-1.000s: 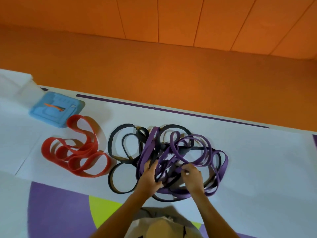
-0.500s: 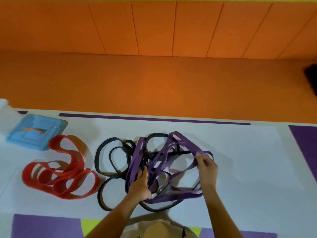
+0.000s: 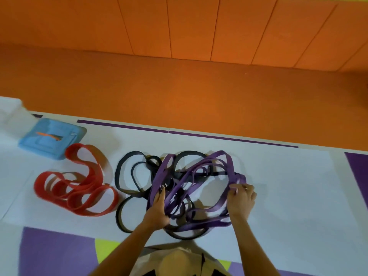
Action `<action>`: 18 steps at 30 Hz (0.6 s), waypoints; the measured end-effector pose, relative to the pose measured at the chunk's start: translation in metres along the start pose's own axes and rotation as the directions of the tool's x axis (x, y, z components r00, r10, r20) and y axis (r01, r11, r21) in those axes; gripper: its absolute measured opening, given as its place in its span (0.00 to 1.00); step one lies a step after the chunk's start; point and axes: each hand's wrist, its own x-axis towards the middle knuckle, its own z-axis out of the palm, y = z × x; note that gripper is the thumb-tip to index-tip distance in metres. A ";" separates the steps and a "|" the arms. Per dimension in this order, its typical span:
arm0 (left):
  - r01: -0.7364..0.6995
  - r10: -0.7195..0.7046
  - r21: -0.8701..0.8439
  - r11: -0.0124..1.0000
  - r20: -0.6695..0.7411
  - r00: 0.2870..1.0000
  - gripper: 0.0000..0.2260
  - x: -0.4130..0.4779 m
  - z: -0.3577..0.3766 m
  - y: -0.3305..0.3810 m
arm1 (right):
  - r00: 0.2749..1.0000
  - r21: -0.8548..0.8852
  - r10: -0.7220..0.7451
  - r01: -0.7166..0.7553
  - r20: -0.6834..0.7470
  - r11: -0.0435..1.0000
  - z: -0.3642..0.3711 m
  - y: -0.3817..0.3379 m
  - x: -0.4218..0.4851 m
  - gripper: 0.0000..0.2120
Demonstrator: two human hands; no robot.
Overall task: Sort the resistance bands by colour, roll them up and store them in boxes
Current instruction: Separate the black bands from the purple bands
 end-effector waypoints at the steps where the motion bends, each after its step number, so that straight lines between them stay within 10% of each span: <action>1: -0.009 0.009 0.005 1.000 -0.012 1.000 0.54 0.000 0.000 -0.001 | 0.998 -0.023 -0.056 0.057 0.036 0.998 0.000 -0.002 0.003 0.13; 7: -0.013 0.013 -0.009 1.000 -0.045 0.999 0.52 0.000 -0.004 -0.001 | 0.925 -0.118 -0.094 0.147 0.367 0.982 0.009 -0.004 0.011 0.36; 13: 0.050 -0.054 -0.042 0.998 -0.097 0.994 0.51 0.001 -0.015 -0.001 | 0.987 -0.081 0.095 -0.084 0.131 0.993 0.011 -0.008 0.005 0.34; 18: -0.047 0.044 -0.054 0.997 -0.057 0.997 0.52 -0.006 -0.025 -0.013 | 0.902 -0.227 -0.390 0.347 -0.185 0.910 0.017 -0.021 -0.007 0.14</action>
